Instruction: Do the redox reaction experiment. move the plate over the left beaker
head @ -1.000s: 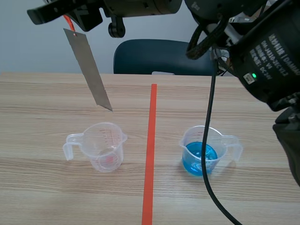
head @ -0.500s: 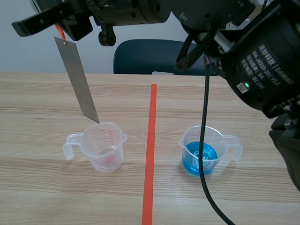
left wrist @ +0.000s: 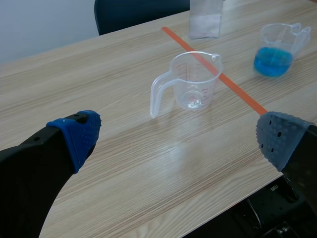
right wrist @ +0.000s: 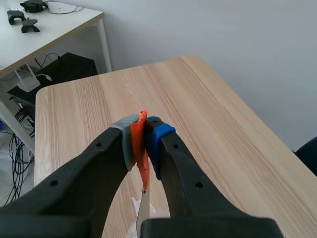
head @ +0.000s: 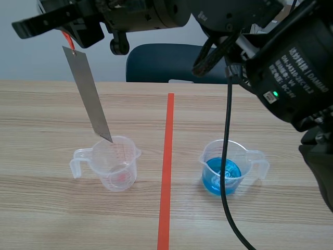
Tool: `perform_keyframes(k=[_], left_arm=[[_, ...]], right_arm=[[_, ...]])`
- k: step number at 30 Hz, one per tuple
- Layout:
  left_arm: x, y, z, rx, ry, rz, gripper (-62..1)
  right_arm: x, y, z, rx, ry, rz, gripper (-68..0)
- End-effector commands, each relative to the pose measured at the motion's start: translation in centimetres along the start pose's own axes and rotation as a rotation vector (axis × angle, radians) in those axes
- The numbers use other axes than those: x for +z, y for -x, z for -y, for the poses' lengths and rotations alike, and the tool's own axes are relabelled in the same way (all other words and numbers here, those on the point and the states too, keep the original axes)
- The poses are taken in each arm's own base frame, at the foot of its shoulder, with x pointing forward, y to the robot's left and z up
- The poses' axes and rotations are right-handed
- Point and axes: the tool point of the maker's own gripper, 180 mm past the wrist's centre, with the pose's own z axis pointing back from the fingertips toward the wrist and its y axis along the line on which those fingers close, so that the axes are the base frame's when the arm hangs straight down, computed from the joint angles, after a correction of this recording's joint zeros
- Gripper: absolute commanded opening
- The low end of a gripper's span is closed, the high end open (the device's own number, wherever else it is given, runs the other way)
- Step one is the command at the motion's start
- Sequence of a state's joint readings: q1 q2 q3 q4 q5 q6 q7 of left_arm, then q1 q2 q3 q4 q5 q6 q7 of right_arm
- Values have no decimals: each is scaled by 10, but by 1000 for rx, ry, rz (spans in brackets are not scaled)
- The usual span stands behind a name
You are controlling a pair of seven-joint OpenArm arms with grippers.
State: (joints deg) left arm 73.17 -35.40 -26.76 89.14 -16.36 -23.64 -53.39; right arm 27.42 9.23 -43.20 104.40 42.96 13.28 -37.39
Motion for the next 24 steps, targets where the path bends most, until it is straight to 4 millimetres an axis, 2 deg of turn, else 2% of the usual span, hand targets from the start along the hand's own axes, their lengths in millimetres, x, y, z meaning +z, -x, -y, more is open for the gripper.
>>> perform_keyframes(k=[1,24], left_arm=[[-2,-7,0,0,-3,29,14],[-2,-7,0,0,-3,29,14]], right_arm=[[1,-12,4,18,6,34,-676],[1,-10,4,17,6,23,-676]])
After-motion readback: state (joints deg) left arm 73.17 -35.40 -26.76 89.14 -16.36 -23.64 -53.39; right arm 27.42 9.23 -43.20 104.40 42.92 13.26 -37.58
